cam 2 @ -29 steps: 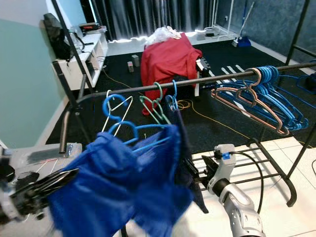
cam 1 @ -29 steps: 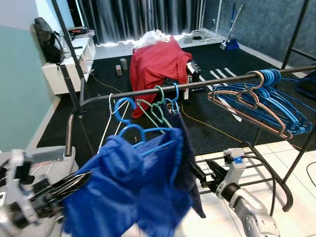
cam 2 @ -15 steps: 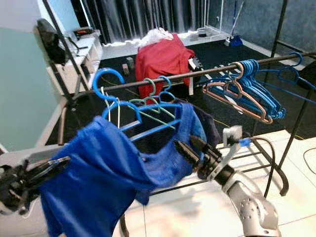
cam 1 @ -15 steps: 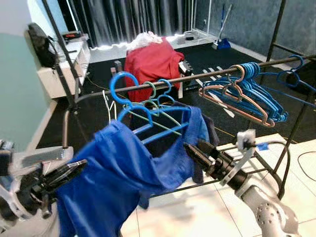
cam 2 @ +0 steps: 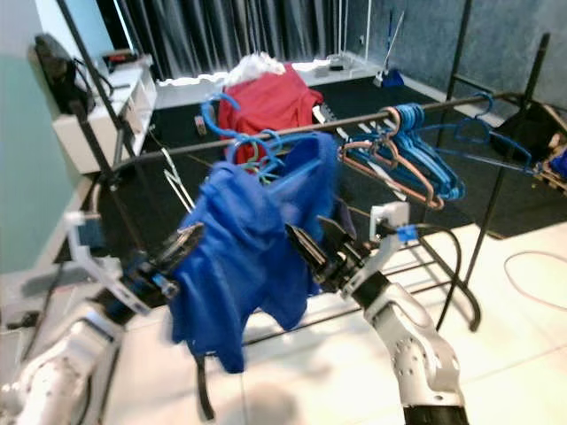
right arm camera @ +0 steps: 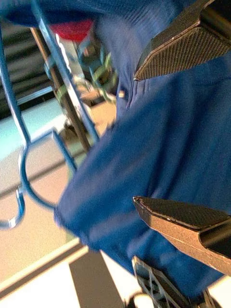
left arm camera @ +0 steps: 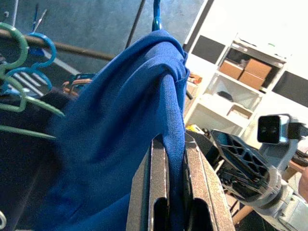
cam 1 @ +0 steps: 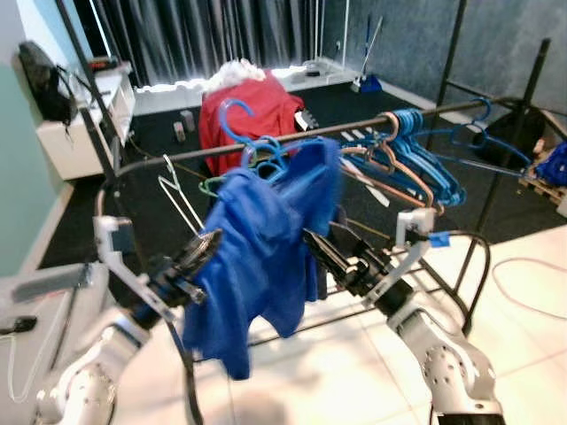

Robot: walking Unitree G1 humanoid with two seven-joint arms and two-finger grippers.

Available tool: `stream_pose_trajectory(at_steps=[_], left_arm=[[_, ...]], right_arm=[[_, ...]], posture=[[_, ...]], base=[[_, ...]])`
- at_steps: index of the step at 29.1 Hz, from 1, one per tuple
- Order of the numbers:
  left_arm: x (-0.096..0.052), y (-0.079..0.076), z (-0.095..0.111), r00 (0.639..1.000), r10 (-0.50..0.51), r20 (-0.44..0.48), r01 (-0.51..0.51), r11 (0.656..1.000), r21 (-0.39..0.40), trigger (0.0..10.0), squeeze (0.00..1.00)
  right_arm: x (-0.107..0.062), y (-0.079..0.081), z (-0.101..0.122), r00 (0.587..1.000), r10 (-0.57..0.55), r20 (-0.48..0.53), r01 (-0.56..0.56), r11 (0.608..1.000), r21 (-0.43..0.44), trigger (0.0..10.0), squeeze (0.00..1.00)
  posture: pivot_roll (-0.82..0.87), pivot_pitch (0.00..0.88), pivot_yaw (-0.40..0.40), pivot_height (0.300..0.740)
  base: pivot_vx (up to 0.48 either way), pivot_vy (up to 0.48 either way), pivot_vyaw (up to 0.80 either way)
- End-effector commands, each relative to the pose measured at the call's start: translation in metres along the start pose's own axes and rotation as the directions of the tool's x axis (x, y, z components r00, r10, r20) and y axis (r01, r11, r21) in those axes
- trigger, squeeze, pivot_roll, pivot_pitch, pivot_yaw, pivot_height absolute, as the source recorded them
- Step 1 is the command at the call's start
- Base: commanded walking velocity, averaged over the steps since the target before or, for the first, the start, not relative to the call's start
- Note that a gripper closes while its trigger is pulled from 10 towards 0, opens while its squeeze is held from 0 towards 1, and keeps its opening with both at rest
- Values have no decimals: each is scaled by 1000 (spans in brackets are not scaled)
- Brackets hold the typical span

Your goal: Hang hanger

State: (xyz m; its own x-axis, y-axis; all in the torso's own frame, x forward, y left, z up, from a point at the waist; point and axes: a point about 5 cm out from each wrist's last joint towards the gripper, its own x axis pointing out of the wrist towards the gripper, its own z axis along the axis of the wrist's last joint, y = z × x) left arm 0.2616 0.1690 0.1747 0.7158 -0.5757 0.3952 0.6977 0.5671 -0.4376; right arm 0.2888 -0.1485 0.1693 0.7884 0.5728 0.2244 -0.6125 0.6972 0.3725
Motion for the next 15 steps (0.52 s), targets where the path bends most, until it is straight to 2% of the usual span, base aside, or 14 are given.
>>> stream_pose_trajectory(at_steps=[1, 5, 10, 15], left_arm=[[3, -3, 7, 999, -35, 23, 34, 999, 29, 10000, 0], [9, -8, 2, 998, -56, -30, 58, 996, 61, 10000, 0], [14, -9, -5, 999, -36, -36, 38, 996, 77, 10000, 0], [10, -8, 2, 999, -45, -27, 48, 992, 115, 10000, 0]], right_arm=[[4, 3, 5, 1000, 3, 16, -3, 1000, 2, 10000, 0], [10, 0, 10, 999, -40, 37, 41, 999, -23, 10000, 0], [13, 1, 9, 998, -61, 33, 63, 996, -61, 10000, 0], [12, -2, 14, 994, -104, 40, 108, 985, -131, 10000, 0]], posture=[[-112, 0, 53, 740], [-105, 0, 53, 740], [-105, 0, 53, 740], [-107, 0, 55, 740]], base=[[0, 0, 0], [0, 0, 0], [0, 0, 0], [0, 0, 0]])
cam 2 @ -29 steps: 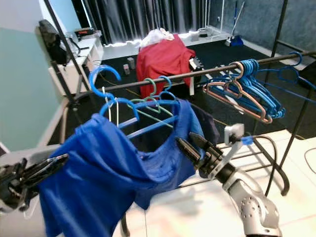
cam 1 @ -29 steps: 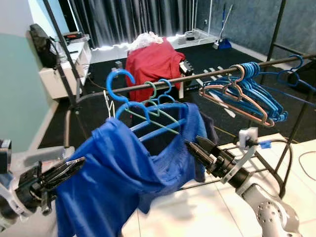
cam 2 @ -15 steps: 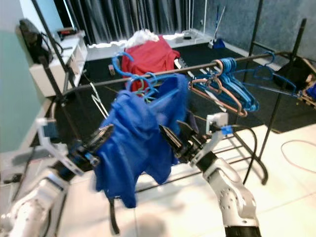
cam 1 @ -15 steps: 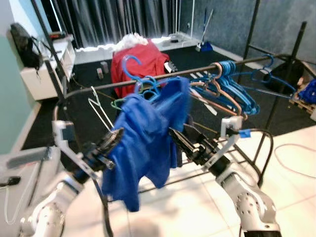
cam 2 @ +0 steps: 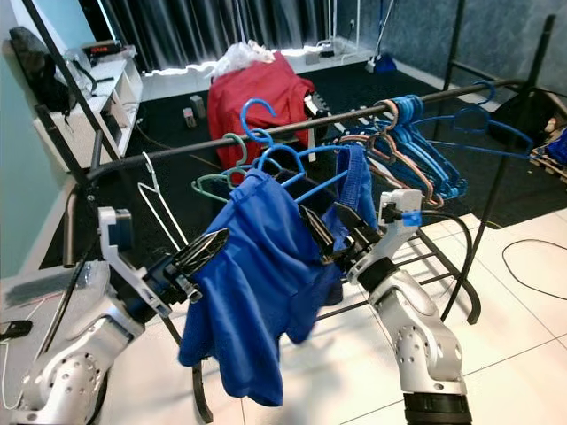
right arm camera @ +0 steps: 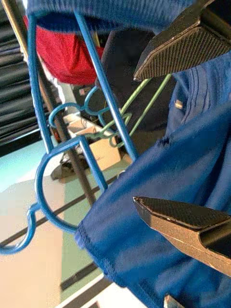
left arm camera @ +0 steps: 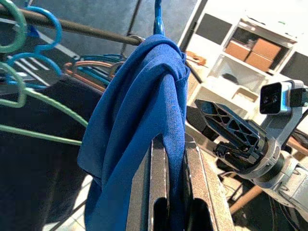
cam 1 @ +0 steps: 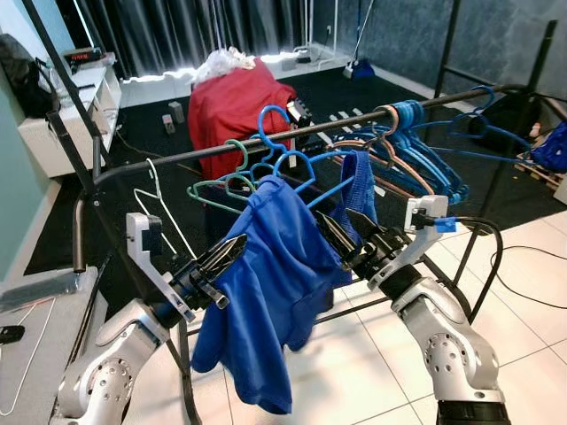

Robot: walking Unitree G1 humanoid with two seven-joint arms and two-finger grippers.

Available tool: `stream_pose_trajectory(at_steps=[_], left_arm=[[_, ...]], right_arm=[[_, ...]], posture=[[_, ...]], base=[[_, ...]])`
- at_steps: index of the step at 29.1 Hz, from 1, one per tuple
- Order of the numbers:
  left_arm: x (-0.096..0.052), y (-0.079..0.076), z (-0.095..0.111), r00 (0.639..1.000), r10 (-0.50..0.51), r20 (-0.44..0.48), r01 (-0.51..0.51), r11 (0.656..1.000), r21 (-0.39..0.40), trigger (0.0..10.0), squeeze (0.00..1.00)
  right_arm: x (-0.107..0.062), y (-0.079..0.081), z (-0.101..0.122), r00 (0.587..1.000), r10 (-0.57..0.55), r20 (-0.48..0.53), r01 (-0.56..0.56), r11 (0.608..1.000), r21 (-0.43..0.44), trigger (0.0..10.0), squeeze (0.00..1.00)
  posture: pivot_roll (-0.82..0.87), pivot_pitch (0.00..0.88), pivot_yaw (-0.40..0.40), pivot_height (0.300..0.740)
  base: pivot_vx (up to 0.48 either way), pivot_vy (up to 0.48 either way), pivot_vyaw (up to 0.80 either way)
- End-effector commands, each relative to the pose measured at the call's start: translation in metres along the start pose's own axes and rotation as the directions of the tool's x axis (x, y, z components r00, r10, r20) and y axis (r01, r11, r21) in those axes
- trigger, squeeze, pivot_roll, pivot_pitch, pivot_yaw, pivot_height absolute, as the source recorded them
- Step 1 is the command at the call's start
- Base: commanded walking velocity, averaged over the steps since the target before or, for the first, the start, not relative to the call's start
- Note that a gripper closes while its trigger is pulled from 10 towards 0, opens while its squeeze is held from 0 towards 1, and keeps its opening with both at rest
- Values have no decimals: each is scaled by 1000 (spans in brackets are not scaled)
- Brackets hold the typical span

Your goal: Hang hanger

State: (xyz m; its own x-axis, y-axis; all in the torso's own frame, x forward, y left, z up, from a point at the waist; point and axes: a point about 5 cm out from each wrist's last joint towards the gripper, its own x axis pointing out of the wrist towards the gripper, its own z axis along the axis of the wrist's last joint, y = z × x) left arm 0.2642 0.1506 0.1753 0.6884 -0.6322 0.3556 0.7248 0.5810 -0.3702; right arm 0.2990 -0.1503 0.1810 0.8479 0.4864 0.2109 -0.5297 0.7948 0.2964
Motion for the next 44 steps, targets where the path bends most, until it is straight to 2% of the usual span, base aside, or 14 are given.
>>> stream_pose_trajectory(at_steps=[1, 4, 5, 7, 8, 10, 14, 20, 24, 27, 40, 41, 42, 44], left_arm=[[-3, 2, 12, 999, -9, 40, 7, 999, 52, 10000, 0], [-10, 5, 22, 999, -21, 48, 17, 996, 87, 10000, 0], [-10, 5, 22, 999, -21, 48, 17, 996, 87, 10000, 0], [-17, 7, 32, 998, -42, 54, 36, 994, 106, 10000, 0], [-17, 7, 32, 998, -42, 54, 36, 994, 106, 10000, 0], [-25, 2, 38, 994, -106, 33, 101, 988, 113, 10000, 0], [-28, 0, 38, 991, -129, 19, 126, 986, 111, 10000, 0], [-36, -16, 33, 968, -244, -57, 248, 966, 78, 10000, 0], [-35, -18, 33, 964, -259, -54, 262, 962, 73, 10000, 0], [-33, -23, 34, 956, -289, -48, 292, 954, 68, 10000, 0], [-33, -20, 38, 960, -278, -38, 281, 956, 81, 10000, 0], [-33, -20, 38, 960, -276, -36, 278, 957, 83, 10000, 0], [-33, -20, 38, 960, -276, -36, 278, 957, 83, 10000, 0], [-33, -20, 38, 961, -276, -35, 278, 957, 84, 10000, 0]], right_arm=[[2, 2, 2, 1000, -3, 11, 4, 1000, -25, 10000, 0], [2, -12, 14, 993, -111, 47, 115, 988, -102, 10000, 0], [2, -12, 14, 993, -111, 47, 115, 988, -102, 10000, 0], [0, -26, 26, 973, -212, 91, 225, 960, -167, 10000, 0], [0, -26, 26, 973, -212, 91, 225, 960, -167, 10000, 0], [-2, -33, 34, 959, -257, 115, 277, 939, -205, 10000, 0], [-2, -34, 36, 957, -265, 121, 286, 934, -213, 10000, 0], [-1, -38, 40, 948, -289, 133, 313, 919, -238, 10000, 0], [-1, -38, 40, 946, -295, 131, 319, 919, -234, 10000, 0], [2, -40, 33, 948, -305, 86, 317, 919, -233, 10000, 0], [1, -40, 30, 944, -318, 86, 329, 923, -201, 10000, 0], [0, -40, 32, 942, -319, 101, 333, 923, -190, 667, 0], [0, -40, 32, 942, -319, 101, 333, 923, -190, 667, 0], [0, -40, 33, 941, -321, 111, 336, 924, -184, 0, 0]], posture=[[-107, 0, 55, 740], [-105, 0, 58, 740], [-105, 0, 58, 740], [-105, 0, 59, 740], [-105, 0, 59, 740], [-106, 0, 58, 740], [-106, 0, 58, 740], [-106, 0, 55, 740], [-107, 0, 51, 740], [-107, 0, 47, 740], [-113, 0, 49, 740], [-115, 0, 49, 740], [-115, 0, 49, 740], [-115, 0, 49, 740]], base=[[0, 0, 0], [0, 0, 0], [0, 0, 0], [0, 0, 0], [0, 0, 0], [0, 0, 0], [0, 0, 0], [0, 0, 0], [0, 0, 0], [0, 0, 0], [0, 0, 0], [0, 0, 0], [0, 0, 0], [0, 0, 0]])
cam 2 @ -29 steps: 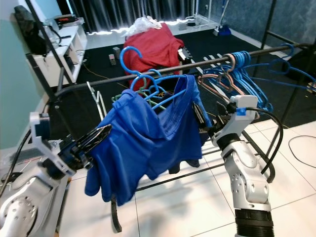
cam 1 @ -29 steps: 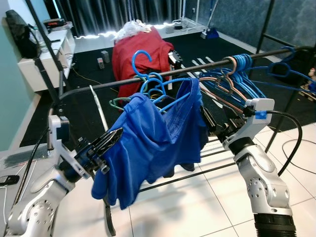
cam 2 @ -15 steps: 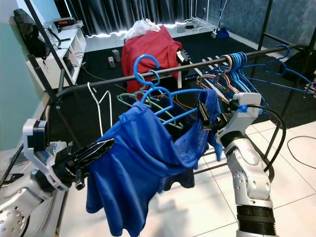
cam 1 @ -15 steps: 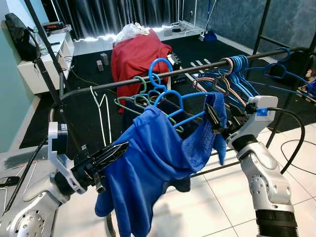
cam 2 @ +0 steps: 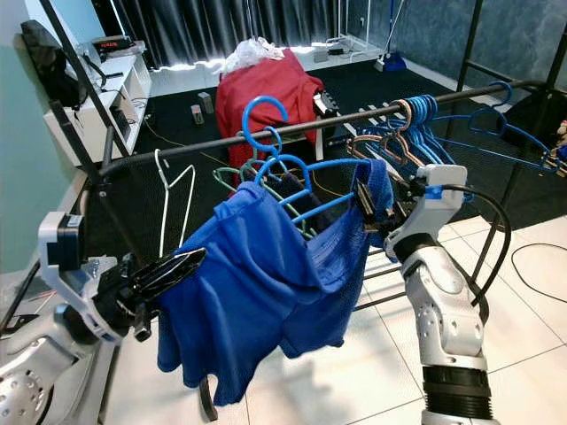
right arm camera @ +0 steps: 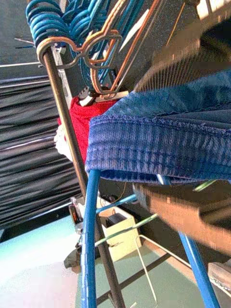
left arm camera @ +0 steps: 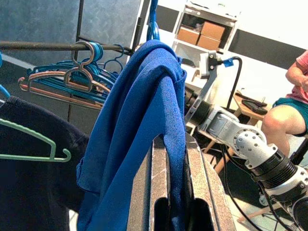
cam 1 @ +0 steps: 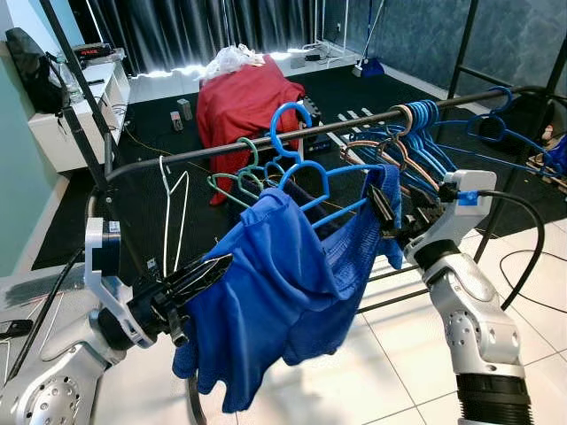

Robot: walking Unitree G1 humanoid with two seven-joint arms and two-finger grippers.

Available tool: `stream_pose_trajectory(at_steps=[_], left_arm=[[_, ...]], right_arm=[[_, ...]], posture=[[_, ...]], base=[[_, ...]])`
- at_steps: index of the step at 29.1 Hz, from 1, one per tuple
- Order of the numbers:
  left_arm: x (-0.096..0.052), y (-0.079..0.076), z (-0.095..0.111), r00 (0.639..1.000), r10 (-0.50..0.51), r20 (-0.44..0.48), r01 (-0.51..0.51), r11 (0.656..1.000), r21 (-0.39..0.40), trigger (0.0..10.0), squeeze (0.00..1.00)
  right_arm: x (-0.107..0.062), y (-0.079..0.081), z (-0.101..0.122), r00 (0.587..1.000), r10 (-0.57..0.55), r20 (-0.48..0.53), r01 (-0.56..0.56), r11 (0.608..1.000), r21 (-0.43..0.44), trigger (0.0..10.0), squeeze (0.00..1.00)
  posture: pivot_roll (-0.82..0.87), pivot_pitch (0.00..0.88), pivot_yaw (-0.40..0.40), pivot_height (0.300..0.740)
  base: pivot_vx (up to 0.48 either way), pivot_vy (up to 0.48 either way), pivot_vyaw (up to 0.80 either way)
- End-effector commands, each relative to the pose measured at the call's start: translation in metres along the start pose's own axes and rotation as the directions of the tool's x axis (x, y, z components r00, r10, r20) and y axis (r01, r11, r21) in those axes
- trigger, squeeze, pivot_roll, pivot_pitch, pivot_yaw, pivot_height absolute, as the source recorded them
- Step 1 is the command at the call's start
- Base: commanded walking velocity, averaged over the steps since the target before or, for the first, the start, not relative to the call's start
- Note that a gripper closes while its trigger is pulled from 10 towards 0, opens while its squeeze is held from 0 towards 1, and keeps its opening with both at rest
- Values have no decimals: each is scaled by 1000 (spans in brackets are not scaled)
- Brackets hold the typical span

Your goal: Hang hanger

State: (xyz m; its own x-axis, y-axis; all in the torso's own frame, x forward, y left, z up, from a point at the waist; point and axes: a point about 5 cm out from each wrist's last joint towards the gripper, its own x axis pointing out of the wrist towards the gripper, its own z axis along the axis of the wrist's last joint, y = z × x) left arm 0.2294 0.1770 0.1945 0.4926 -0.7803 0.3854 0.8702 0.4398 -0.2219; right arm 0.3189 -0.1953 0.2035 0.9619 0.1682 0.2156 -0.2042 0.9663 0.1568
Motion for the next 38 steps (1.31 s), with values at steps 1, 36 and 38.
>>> stream_pose_trajectory(at_steps=[1, 36, 38], left_arm=[[1, -2, 10, 999, -36, 26, 35, 999, 26, 10000, 0], [-41, 0, 28, 979, -20, -202, 52, 987, 155, 10000, 0], [-32, 11, 47, 999, 38, 19, -41, 979, 199, 10000, 0]], right_arm=[[-1, 0, -4, 1000, -11, -3, 11, 1000, 19, 0, 0], [-5, -40, -4, 975, -205, -85, 217, 960, 175, 0, 0], [-9, -20, -37, 955, -92, -280, 130, 984, 121, 0, 0]], posture=[[-115, 0, 49, 740], [-116, 0, 33, 740], [-115, 0, 33, 740]], base=[[0, 0, 0], [0, 0, 0], [0, 0, 0]])
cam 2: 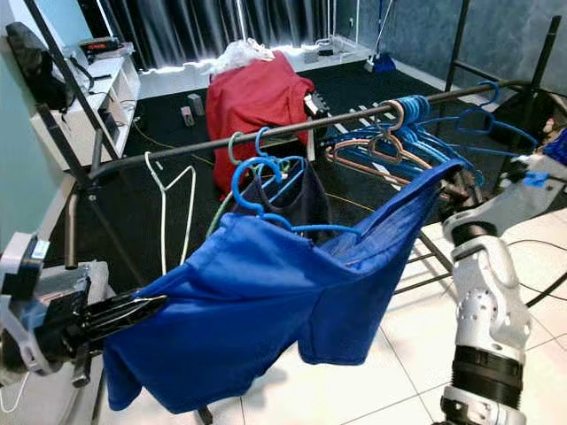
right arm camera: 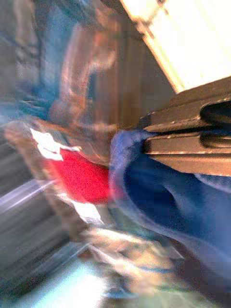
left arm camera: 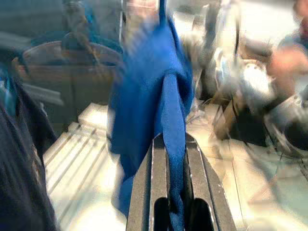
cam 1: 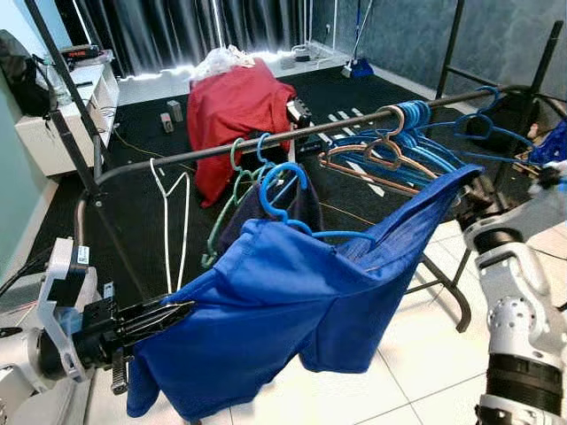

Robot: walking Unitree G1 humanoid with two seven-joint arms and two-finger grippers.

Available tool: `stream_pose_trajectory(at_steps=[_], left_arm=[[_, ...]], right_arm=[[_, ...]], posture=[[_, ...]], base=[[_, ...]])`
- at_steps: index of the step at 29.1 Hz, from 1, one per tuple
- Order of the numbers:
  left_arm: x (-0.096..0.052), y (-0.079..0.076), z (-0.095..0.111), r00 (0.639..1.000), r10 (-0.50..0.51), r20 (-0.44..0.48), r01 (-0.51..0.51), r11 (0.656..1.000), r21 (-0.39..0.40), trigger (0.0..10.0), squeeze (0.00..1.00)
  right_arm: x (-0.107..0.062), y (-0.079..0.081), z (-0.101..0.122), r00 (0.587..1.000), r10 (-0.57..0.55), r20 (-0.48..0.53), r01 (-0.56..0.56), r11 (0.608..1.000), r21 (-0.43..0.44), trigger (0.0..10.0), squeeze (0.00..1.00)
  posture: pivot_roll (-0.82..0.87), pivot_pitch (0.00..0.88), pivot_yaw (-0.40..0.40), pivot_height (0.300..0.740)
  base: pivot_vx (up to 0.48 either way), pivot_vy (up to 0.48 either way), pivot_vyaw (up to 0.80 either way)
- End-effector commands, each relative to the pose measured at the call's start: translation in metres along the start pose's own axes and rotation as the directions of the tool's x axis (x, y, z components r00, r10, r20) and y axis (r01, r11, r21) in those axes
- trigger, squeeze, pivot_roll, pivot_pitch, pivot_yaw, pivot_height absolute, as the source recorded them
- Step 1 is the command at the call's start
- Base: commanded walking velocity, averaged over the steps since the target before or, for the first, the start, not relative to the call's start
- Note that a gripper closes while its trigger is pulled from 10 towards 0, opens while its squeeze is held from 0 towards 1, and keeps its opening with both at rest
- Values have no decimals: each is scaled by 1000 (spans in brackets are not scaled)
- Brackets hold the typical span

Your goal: Hang hanger

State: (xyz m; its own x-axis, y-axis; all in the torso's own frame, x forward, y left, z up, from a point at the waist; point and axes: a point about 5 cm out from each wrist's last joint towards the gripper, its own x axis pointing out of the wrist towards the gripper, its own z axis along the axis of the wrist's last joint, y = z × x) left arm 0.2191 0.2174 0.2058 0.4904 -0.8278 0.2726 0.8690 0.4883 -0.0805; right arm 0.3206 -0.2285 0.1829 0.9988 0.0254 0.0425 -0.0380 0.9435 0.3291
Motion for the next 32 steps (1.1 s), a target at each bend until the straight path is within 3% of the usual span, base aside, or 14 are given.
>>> stream_pose_trajectory(at_steps=[1, 4, 5, 7, 8, 10, 12, 16, 20, 21, 23, 27, 28, 32], left_arm=[[-2, 8, 18, 989, 57, 134, -63, 997, 44, 10000, 0], [0, 11, 25, 972, 70, 223, -81, 996, 41, 10000, 0], [2, 12, 32, 950, 72, 304, -85, 996, 30, 10000, 0], [3, 13, 35, 935, 69, 348, -82, 996, 22, 10000, 0], [5, 11, 38, 916, 48, 397, -57, 998, 9, 10000, 0], [7, 10, 39, 906, 34, 423, -38, 999, 1, 10000, 0], [12, 7, 38, 894, 9, 447, 0, 1000, -19, 10000, 0], [14, 7, 33, 912, -1, 411, 11, 1000, -24, 10000, 0], [16, 7, 25, 937, -10, 350, 22, 999, -31, 10000, 0], [16, 6, 17, 960, -17, 280, 25, 999, -26, 10000, 0], [15, 3, -5, 997, -41, 67, 42, 999, -15, 10000, 0], [10, 1, -16, 997, -46, -61, 45, 999, -12, 10000, 0], [0, 2, -26, 979, -29, -201, 30, 1000, 2, 10000, 0], [-6, 2, -29, 964, -20, -266, 24, 1000, 9, 10000, 0]], right_arm=[[0, 12, -26, 987, 56, -147, -61, 998, -29, 0, 0], [-2, 15, -36, 973, 75, -216, -84, 996, -30, 980, 0], [-2, 17, -42, 964, 79, -255, -91, 995, -35, 4667, 0], [-3, 17, -45, 958, 79, -277, -92, 995, -35, 4667, 0], [-3, 18, -49, 950, 76, -301, -90, 996, -30, 2706, 0], [-4, 18, -52, 947, 74, -313, -87, 996, -28, 2706, 0], [-4, 25, -50, 947, 119, -298, -124, 992, 1, 4706, 0], [-3, 30, -41, 959, 138, -246, -134, 990, 31, 3176, 0], [-1, 31, -31, 974, 133, -185, -128, 991, 34, 1451, 0], [0, 29, -22, 984, 128, -126, -122, 991, 61, 0, 0], [2, 28, 3, 991, 129, 26, -132, 982, 137, 0, 0], [2, 25, 22, 985, 121, 122, -141, 975, 172, 0, 0], [1, 18, 46, 971, 94, 218, -136, 972, 190, 0, 0], [0, 14, 60, 959, 76, 274, -132, 972, 193, 0, 0]], posture=[[-115, 0, 33, 740], [-113, 0, 34, 740], [-113, 0, 35, 740], [-113, 0, 35, 740], [-116, 0, 37, 740], [-116, 0, 37, 740], [-116, 0, 39, 740], [-119, 0, 44, 740], [-117, 0, 46, 740], [-115, 0, 48, 740], [-116, 0, 50, 740], [-118, 0, 54, 740], [-118, 0, 54, 740], [-118, 0, 54, 740]], base=[[0, 0, 0], [0, 0, 0], [0, 0, 0], [0, 0, 0], [0, 0, 0], [0, 0, 0], [0, 0, 0], [0, 0, 0], [0, 0, 0], [0, 0, 0], [0, 0, 0], [0, 0, 0], [0, 0, 0], [0, 0, 0]])
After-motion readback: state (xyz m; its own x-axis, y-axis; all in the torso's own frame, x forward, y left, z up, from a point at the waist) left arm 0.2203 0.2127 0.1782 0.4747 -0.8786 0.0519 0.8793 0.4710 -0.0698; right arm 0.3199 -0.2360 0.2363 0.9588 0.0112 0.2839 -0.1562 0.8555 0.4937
